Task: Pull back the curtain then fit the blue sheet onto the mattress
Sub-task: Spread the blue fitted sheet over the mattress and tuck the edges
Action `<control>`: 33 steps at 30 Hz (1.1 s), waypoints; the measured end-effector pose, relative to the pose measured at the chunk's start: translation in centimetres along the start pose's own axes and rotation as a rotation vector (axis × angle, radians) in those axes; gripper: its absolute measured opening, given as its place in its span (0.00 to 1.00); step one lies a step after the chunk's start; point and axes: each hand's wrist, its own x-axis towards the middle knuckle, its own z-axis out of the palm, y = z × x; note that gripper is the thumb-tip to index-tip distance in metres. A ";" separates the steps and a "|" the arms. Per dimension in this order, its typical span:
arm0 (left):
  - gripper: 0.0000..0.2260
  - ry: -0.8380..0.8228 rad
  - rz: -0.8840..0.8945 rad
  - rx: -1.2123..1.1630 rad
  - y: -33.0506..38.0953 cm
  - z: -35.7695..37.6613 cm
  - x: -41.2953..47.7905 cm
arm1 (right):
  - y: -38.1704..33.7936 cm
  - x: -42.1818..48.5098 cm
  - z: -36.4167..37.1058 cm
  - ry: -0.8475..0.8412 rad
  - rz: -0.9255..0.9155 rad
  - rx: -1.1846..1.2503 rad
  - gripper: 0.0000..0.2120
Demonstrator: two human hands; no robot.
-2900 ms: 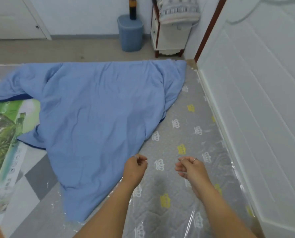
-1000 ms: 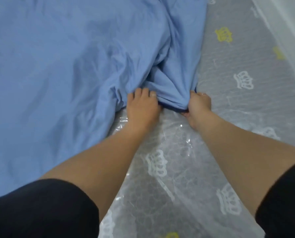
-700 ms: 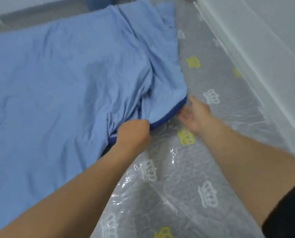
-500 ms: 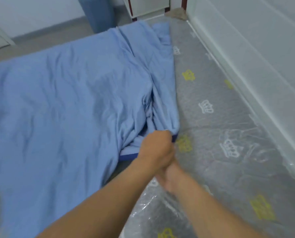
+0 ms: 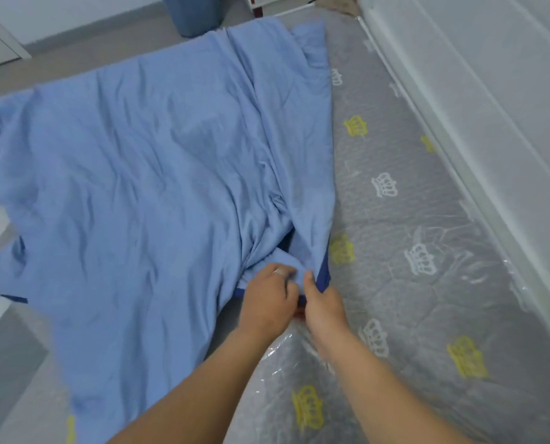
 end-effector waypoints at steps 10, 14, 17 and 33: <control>0.28 -0.149 -0.204 0.279 -10.3 -3.6 -2.0 | 1.4 0.1 -4.6 -0.133 0.072 0.202 0.11; 0.24 -0.183 -0.176 0.567 -11.7 -3.8 -1.5 | 1.3 0.7 -4.6 -0.174 0.128 0.345 0.11; 0.12 -0.118 -0.112 0.634 -11.8 -2.7 -1.2 | 2.4 0.5 -2.3 -0.195 0.126 0.429 0.12; 0.05 0.052 0.190 0.541 -6.0 -11.4 -17.3 | 7.4 -12.4 7.5 -0.576 0.417 0.357 0.25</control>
